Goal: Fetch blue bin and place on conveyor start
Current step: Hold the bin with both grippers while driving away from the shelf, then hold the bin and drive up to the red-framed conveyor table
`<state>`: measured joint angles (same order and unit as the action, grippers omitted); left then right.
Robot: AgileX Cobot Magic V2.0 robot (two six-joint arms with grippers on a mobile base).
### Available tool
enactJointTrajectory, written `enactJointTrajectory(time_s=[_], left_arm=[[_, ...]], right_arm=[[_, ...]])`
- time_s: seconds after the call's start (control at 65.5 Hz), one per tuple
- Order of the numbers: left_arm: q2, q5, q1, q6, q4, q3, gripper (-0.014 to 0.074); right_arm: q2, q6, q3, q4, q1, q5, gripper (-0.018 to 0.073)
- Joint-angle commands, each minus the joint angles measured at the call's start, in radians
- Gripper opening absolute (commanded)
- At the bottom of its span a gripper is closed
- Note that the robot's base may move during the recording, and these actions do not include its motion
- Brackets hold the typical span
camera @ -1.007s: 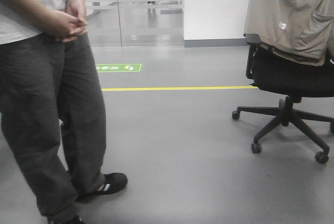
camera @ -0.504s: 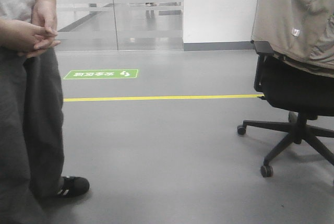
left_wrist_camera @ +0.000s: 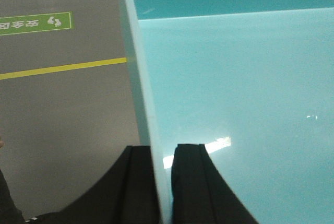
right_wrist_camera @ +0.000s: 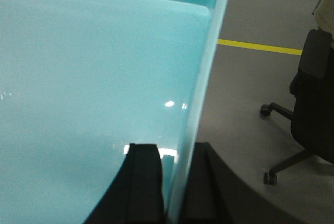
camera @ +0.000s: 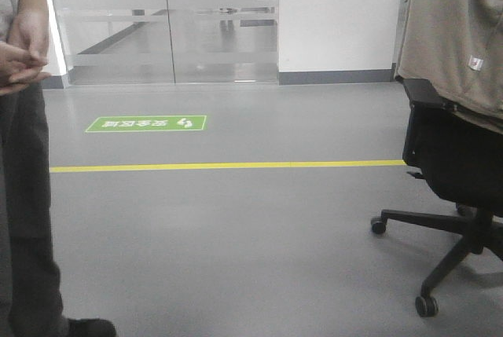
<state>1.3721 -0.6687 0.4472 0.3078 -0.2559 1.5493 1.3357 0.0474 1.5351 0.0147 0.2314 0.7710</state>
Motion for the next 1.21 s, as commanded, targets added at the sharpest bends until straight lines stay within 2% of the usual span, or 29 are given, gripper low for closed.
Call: enactJointTrajectory(time_s=[0.0,1.19], left_arm=[[-0.012,0.085,0.012,-0.016,0.044,0.007,-0.0111],[-0.012,0.085,0.012,-0.016,0.042,0.007,-0.0111]], right_arm=[[-0.01,-0.027,0.007,0.06,0.013,-0.07,-0.0151],[-0.01,-0.027,0.007,0.06,0.013,-0.076,-0.0151]])
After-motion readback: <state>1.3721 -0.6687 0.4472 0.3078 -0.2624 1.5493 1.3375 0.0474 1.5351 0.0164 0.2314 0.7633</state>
